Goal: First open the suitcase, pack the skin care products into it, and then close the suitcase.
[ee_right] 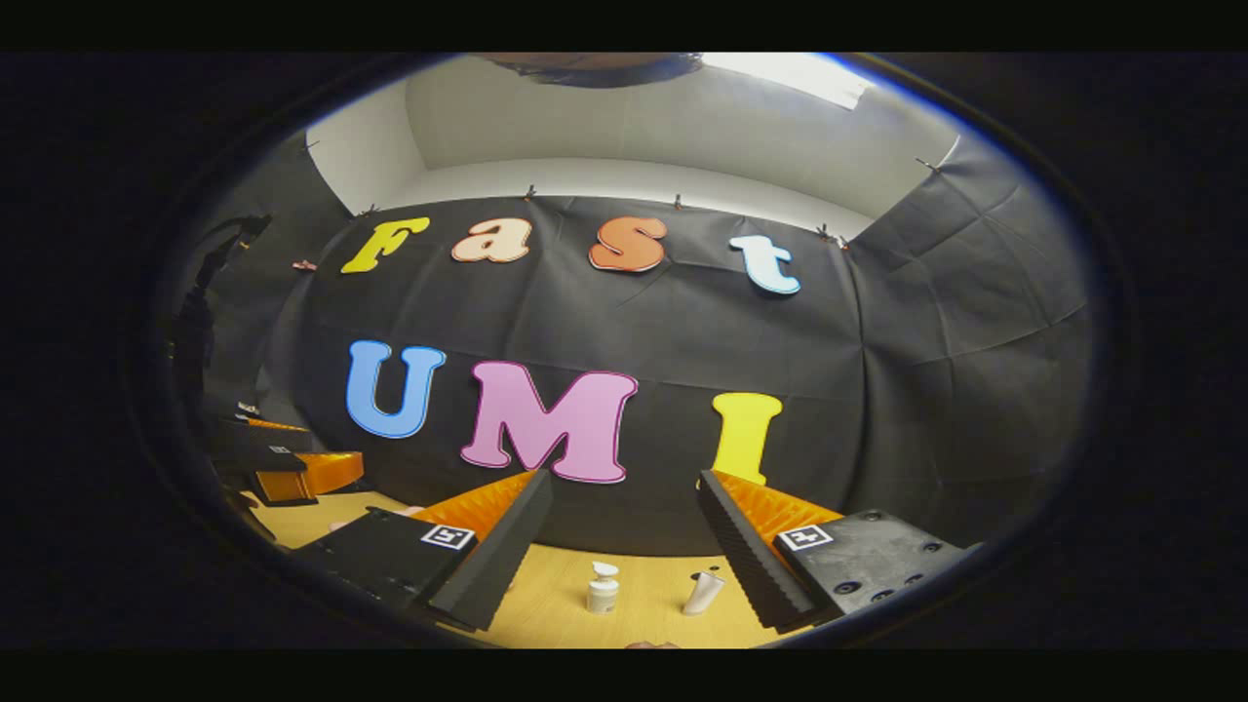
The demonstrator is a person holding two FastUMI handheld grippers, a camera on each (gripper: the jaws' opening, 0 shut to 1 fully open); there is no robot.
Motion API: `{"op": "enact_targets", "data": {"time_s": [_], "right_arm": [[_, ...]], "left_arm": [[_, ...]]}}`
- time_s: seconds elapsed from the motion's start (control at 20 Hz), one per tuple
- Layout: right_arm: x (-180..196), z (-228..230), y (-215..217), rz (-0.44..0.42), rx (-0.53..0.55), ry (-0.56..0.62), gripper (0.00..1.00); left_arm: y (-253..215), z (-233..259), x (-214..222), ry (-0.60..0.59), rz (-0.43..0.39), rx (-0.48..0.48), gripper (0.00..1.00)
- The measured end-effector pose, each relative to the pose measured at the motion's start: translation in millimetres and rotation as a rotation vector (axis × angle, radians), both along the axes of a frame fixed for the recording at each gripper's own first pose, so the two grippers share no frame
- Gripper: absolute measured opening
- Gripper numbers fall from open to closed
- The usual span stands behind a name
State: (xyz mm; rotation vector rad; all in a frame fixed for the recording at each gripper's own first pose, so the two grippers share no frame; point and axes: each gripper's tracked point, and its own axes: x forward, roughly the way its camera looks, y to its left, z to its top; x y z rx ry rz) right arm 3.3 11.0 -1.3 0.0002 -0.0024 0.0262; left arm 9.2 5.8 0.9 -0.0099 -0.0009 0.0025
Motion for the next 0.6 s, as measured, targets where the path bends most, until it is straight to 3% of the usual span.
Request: {"op": "enact_targets", "data": {"time_s": [0.35,0.6], "right_arm": [[-1,-6,-4,0.004,-0.006,0.017,0.96],[4,-13,-12,-0.001,-0.013,0.033,0.96]], "left_arm": [[-11,-15,4,0.035,-0.031,-0.003,0.98],[-27,-39,29,0.078,-0.065,0.004,0.98]]}}
